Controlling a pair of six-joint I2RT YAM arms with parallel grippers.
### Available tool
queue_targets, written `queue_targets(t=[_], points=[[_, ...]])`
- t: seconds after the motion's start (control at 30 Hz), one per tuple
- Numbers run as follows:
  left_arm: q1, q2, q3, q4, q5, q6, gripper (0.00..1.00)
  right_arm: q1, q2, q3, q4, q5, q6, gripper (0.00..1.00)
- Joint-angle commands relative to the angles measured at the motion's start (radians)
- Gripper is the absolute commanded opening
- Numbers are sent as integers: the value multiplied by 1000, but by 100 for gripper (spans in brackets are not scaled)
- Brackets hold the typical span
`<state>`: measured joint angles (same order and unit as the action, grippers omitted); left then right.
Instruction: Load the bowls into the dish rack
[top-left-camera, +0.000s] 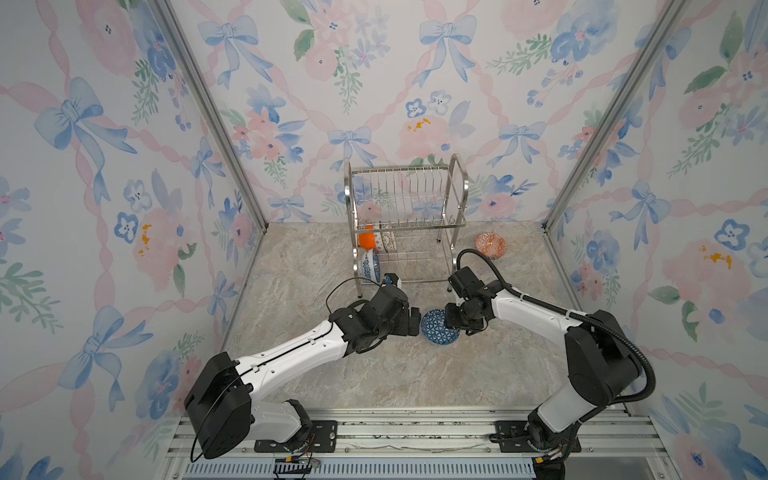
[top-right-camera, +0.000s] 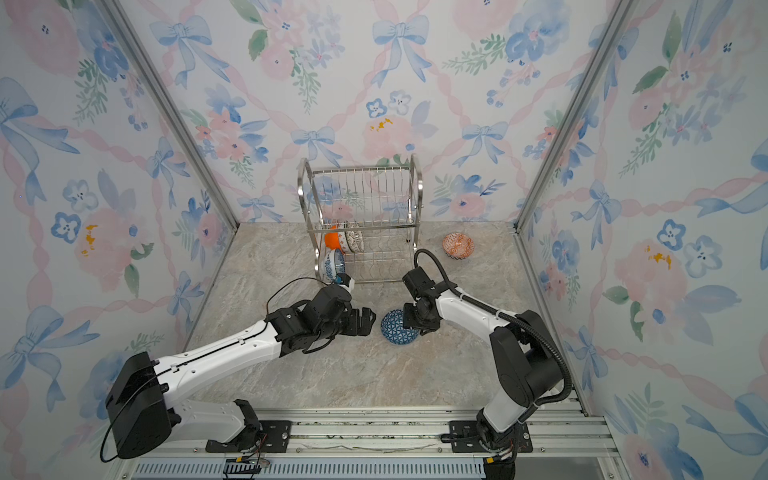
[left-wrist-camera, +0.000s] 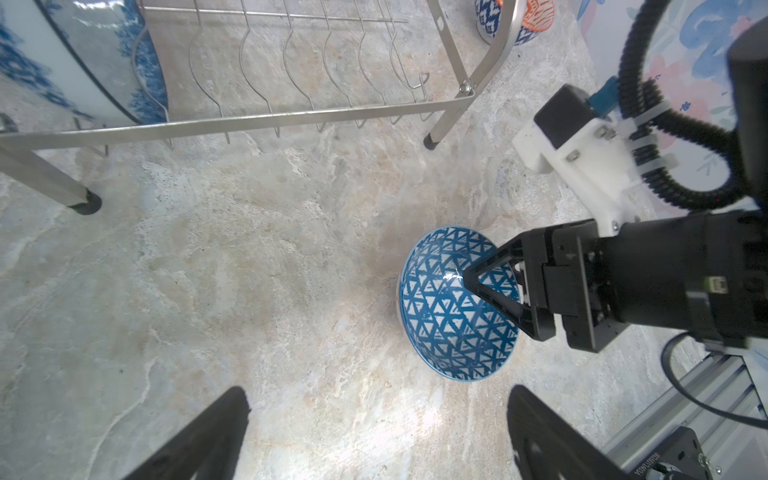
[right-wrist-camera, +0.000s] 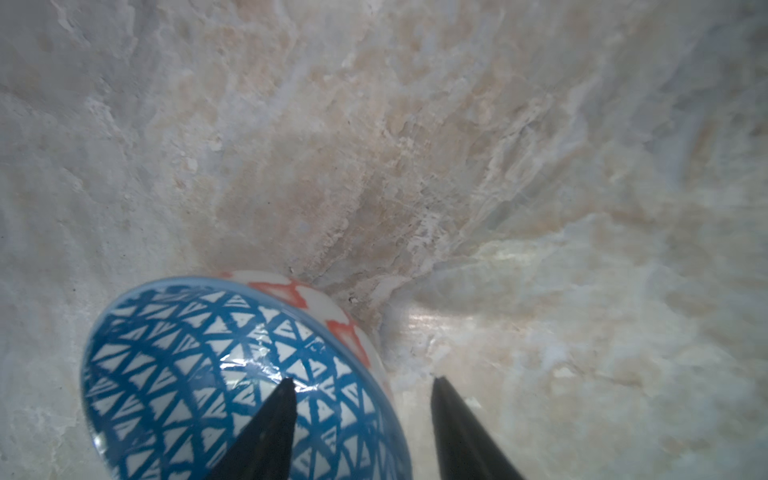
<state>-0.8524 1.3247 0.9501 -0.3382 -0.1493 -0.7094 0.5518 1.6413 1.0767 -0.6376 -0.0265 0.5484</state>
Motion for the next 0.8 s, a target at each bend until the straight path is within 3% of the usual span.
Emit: queue_targets(t=[0.0,0.17,0.37,0.57,0.77], points=[[21,-23,12,10,12,31,98,13,-26,42,-73,42,-38,64],[61,-56,-3,10,14,32,98,69,-66,109,-116,72,-96,74],[93,-96,-37,10,32,27,98,173,-9,204,-164,90,-138,73],[110,-130,-70,10,43,26,98,248,81,238,-169,72,-109,70],[125,-161,-92,10,53,20,98,296,169,280,-200,75,-95,53]])
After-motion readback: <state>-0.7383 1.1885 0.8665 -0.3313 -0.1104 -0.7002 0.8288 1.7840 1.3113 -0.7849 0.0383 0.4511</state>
